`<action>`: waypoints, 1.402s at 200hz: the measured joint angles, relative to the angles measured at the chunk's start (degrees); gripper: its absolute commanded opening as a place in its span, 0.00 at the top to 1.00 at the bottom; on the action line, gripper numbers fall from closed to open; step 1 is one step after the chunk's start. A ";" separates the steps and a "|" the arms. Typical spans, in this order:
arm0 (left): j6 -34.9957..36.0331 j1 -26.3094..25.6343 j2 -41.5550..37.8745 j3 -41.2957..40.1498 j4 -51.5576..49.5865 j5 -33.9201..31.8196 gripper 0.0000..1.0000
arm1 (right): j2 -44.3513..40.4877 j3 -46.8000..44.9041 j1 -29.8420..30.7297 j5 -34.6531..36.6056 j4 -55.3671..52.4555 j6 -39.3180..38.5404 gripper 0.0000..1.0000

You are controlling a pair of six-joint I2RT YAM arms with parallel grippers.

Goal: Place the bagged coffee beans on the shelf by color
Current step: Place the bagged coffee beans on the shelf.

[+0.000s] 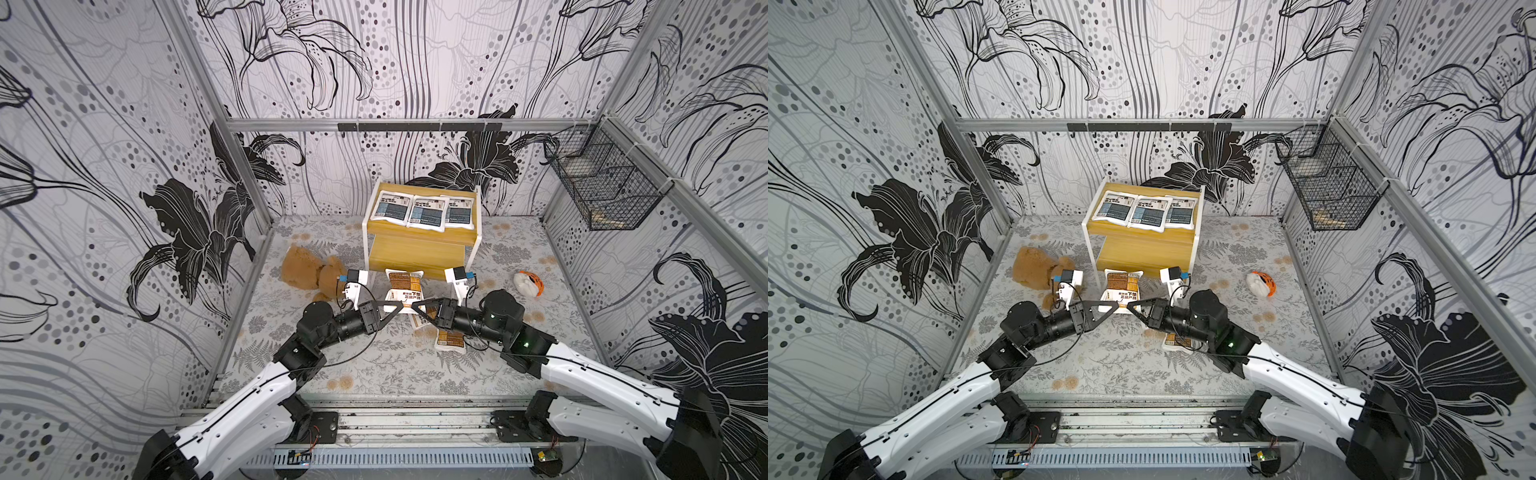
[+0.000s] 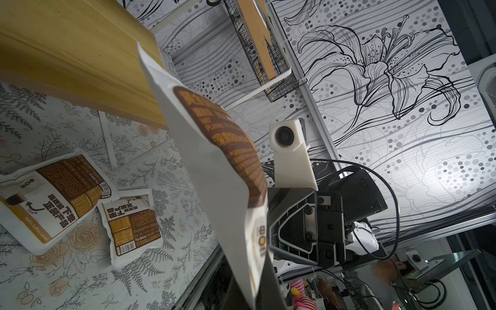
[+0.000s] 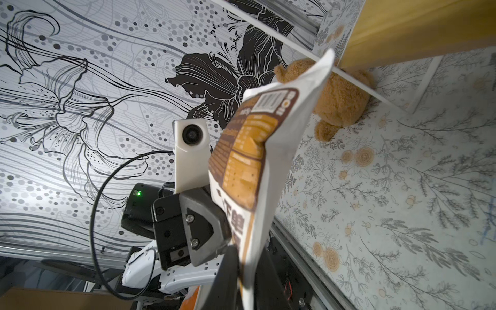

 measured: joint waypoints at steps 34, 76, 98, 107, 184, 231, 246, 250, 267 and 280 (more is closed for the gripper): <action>1.88 0.00 -1.92 0.28 -5.31 -1.11 0.61 | 0.00 2.08 0.04 2.84 -3.98 -1.57 0.93; 5.66 0.02 -6.23 5.51 -25.31 -12.59 0.51 | 4.52 8.63 0.04 5.84 -9.09 -5.33 0.95; 5.86 0.04 -11.10 6.88 -34.38 -20.85 0.50 | 8.98 10.95 0.04 7.06 -9.51 -6.67 0.97; 5.84 0.07 -12.70 7.06 -36.92 -23.08 0.50 | 10.67 11.28 0.04 7.65 -9.51 -6.84 0.97; 5.90 0.07 -14.73 8.83 -46.62 -28.89 0.50 | 21.49 18.56 -0.02 17.07 -10.78 -9.53 0.98; 6.12 0.07 -14.86 8.83 -47.76 -29.03 0.50 | 26.64 23.76 -0.98 20.79 -11.67 -11.41 0.98; 6.21 0.07 -15.32 8.83 -48.28 -29.03 0.49 | 27.87 24.50 -1.33 21.68 -11.96 -11.80 0.98; 6.23 0.07 -15.43 8.83 -48.41 -29.03 0.49 | 28.17 24.70 -1.44 21.97 -12.11 -11.91 0.98; 6.29 0.07 -16.11 8.76 -48.92 -29.07 0.49 | 29.40 25.49 -1.73 23.02 -12.63 -12.50 0.98; 6.29 0.07 -16.50 8.59 -49.11 -29.07 0.49 | 30.47 26.29 -1.77 23.82 -12.96 -12.87 0.97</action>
